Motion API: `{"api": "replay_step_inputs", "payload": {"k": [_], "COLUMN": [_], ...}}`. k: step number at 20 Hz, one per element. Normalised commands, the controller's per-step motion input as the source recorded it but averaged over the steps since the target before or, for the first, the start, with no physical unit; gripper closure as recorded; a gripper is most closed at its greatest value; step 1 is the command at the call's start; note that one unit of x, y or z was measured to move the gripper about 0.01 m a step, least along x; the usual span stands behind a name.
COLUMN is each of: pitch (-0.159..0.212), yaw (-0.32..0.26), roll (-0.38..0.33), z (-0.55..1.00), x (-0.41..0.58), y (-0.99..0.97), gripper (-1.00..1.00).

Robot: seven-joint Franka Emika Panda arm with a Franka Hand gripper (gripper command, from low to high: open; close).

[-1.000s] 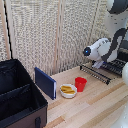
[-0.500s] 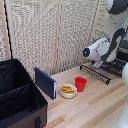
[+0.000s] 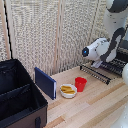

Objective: With care, position your gripper close to the oven tray handle. Make sure to grip the handle tightly. Delicately and attentively pull the tray out from the oven.

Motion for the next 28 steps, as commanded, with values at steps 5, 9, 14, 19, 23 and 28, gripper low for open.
{"api": "replay_step_inputs", "payload": {"k": [5,9,14,19,23,28], "pitch": [0.058,0.008,0.000,0.000,0.000,0.009], "yaw": [0.148,0.101,0.068,0.059,0.012,0.028], "roll": [0.162,0.040,0.000,0.000,-0.018,0.000], "z": [0.12,0.00,0.00,0.00,0.02,0.15], "x": [0.165,0.164,0.174,0.109,0.064,0.046], "y": [0.46,0.71,0.82,0.73,0.27,0.02], "gripper": [1.00,1.00,1.00,1.00,-1.00,-1.00]}}
